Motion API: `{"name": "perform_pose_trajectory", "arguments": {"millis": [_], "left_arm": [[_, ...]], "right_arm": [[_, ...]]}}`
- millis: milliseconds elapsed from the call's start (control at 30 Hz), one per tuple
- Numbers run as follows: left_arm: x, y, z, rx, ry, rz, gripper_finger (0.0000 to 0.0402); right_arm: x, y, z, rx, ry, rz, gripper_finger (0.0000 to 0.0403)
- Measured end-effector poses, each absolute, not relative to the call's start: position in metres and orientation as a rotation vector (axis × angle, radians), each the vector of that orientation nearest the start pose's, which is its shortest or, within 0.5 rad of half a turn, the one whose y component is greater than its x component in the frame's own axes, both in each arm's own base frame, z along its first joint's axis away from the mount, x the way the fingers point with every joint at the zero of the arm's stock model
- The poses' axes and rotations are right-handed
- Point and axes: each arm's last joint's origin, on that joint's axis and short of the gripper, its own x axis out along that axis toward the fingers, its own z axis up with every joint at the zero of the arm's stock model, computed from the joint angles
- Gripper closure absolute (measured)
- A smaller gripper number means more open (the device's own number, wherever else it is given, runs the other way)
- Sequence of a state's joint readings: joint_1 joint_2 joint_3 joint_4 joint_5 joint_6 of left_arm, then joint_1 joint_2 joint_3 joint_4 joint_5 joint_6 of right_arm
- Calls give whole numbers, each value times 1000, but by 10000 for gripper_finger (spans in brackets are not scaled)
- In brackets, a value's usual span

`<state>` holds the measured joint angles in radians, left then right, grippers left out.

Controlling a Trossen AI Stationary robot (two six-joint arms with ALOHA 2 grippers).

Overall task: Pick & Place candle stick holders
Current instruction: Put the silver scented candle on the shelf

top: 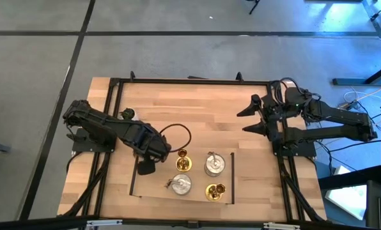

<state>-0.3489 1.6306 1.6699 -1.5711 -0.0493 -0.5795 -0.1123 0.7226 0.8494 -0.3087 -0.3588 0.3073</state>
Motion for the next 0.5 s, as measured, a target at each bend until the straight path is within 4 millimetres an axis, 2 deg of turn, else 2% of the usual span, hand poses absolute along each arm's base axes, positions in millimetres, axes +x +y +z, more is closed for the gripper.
{"name": "perform_pose_trajectory", "arguments": {"millis": [200,500], "left_arm": [[264,-99,340,-69,1506,136,46],[265,-100,339,-41,1507,115,46]], "right_arm": [[153,-4,351,364,219,203,65],[160,0,347,375,250,215,65]]}}
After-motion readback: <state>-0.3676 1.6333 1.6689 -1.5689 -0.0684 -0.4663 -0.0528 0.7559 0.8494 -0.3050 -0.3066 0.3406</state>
